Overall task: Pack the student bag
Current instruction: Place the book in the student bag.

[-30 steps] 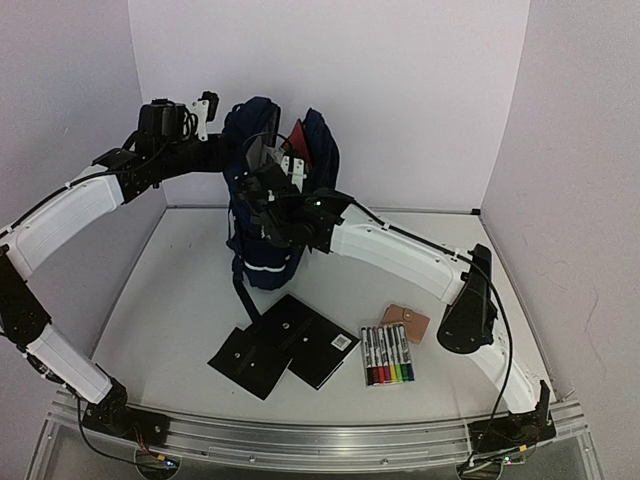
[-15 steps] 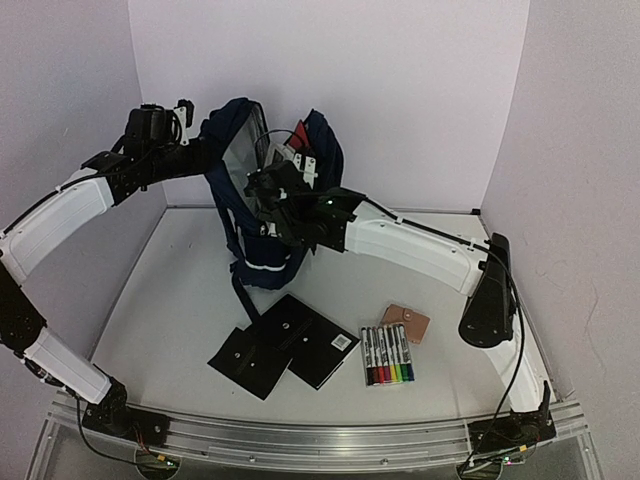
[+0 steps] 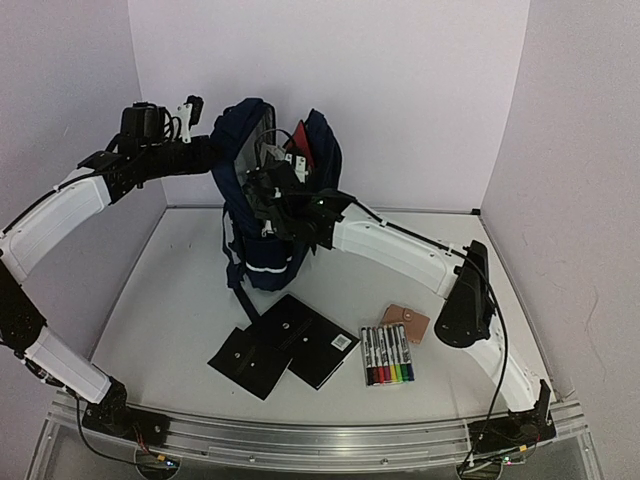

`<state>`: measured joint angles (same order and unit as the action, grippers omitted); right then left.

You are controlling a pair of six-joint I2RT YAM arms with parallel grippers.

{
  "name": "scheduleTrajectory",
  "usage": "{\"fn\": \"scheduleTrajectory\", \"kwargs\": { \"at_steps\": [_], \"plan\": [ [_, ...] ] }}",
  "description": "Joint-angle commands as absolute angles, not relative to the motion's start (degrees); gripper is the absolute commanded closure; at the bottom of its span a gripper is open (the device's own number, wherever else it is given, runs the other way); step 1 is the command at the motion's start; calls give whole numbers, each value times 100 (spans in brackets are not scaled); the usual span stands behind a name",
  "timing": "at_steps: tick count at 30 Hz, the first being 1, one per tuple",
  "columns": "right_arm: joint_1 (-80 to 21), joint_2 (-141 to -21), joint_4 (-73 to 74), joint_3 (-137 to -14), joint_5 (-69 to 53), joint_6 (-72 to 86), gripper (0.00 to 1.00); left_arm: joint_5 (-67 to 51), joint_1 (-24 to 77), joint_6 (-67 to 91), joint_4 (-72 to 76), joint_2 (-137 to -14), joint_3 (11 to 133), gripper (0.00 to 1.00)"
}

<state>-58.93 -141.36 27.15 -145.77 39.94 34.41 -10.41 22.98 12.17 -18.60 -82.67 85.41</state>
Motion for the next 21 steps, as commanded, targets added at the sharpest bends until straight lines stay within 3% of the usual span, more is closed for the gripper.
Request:
{"fn": "scheduleTrajectory", "kwargs": {
  "at_steps": [1, 6, 12, 21],
  "plan": [
    [-5664, -14526, 2769, -14586, 3511, 2850, 55, -1701, 2215, 1232, -1767, -8111, 8666, 100],
    [-5568, -14721, 2286, -14740, 3182, 2766, 58, -1919, 2215, 1491, -1546, -8016, 8474, 100],
    [-5489, -15064, 2187, -14888, 2669, 2817, 49, -1991, 2196, 1774, -1514, -8111, 8483, 100],
    [-5501, -13823, 2039, -14360, 2226, 2435, 18, -1493, 1614, 2305, -1974, -8150, 8548, 100]
  ]
}}
